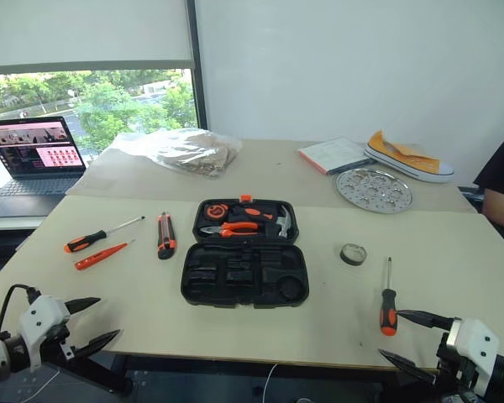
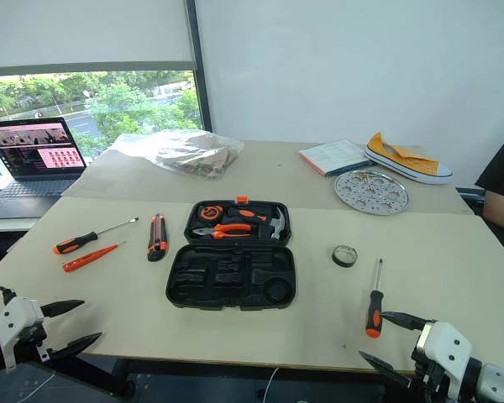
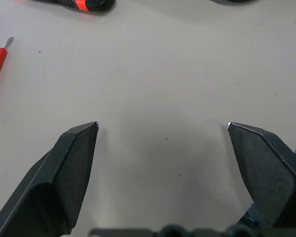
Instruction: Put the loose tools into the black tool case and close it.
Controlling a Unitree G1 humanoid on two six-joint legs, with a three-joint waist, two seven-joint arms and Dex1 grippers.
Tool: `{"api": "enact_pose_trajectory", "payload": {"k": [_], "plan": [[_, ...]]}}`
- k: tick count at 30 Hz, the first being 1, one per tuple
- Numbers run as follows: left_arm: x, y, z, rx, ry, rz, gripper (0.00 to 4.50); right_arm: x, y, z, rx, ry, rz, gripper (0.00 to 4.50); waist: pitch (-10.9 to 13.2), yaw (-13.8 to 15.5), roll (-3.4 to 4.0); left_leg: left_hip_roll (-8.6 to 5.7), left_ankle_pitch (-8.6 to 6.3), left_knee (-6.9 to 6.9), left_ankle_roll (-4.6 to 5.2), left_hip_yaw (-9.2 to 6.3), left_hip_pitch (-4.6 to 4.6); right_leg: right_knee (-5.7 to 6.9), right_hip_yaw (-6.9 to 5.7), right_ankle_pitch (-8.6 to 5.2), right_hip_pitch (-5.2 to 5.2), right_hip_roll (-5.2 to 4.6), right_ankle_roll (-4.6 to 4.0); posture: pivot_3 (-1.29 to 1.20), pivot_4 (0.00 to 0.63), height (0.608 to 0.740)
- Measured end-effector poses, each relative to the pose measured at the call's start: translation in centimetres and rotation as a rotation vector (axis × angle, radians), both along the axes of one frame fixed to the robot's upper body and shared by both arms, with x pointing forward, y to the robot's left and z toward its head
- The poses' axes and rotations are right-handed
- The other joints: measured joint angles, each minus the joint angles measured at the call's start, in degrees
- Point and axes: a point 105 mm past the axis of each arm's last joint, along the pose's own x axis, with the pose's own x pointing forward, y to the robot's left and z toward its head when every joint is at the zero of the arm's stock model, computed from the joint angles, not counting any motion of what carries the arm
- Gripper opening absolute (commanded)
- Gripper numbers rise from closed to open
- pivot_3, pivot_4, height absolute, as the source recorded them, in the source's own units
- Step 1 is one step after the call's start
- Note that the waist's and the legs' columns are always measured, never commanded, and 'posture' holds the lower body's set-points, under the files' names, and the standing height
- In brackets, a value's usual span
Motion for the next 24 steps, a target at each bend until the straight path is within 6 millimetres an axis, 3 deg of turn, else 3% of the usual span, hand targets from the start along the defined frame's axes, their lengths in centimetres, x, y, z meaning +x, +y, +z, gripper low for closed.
{"api": "enact_pose_trajectory", "payload": {"k": [3,5,8,12,16,20,23,24], "plan": [[0.1,0.6,0.3,-0.044,-0.006,0.057,4.50,0.7,0.7,0.3,0.039,-0.024,0.013,4.43,0.04,-0.17,-0.08,0.05,0.01,0.00,-0.02,-0.01,0.02,0.01,0.00,0.02,0.01,0.05,-0.04,0.00,0.150,0.740],[1.1,2.1,1.9,-0.165,-0.085,0.200,4.50,2.5,3.9,2.0,0.200,-0.118,0.083,4.43,0.14,-0.70,-0.24,0.29,0.05,0.05,-0.21,0.01,0.02,0.00,0.01,0.19,-0.07,0.28,-0.28,0.00,0.150,0.740],[0.6,4.4,3.4,-0.276,-0.187,0.384,4.50,3.0,7.5,4.5,0.373,-0.162,0.179,4.43,0.11,-0.72,0.03,0.32,0.06,0.00,-0.27,0.00,0.08,0.07,0.02,0.19,-0.10,0.28,-0.29,0.00,0.150,0.740],[-1.4,6.7,1.1,-0.435,-0.169,0.649,4.50,3.8,9.8,6.9,0.514,-0.232,0.192,4.43,0.10,-0.12,-0.06,0.28,0.00,0.00,-0.33,-0.03,0.04,0.06,-0.07,0.19,-0.16,0.29,-0.29,0.00,0.150,0.740],[-2.2,8.1,0.3,-0.520,-0.142,0.791,4.50,3.8,10.9,7.1,0.558,-0.236,0.197,4.43,-0.01,0.96,-0.33,0.24,-0.03,0.03,-0.35,-0.20,0.02,0.02,-0.23,0.19,-0.11,0.27,-0.29,0.00,0.150,0.740],[0.9,8.4,2.6,-0.596,-0.167,0.788,4.50,3.7,11.0,6.6,0.558,-0.220,0.187,4.43,0.00,1.82,-0.38,0.15,0.06,0.12,-0.47,-0.41,0.02,0.05,-0.49,0.17,-0.05,0.25,-0.33,0.00,0.150,0.740],[5.6,7.8,6.5,-0.578,-0.162,0.704,4.50,3.7,10.8,6.3,0.548,-0.214,0.173,4.43,-0.05,1.73,-0.51,0.14,0.26,0.13,-0.81,-0.52,0.05,0.08,-0.53,0.31,0.08,0.58,-0.59,0.00,0.150,0.740],[6.1,7.8,7.0,-0.561,-0.156,0.697,4.50,3.8,10.8,6.2,0.547,-0.214,0.173,4.43,-0.06,1.41,-0.52,0.17,0.29,0.12,-0.84,-0.52,0.05,0.08,-0.52,0.34,0.05,0.63,-0.65,0.00,0.150,0.740]]}}
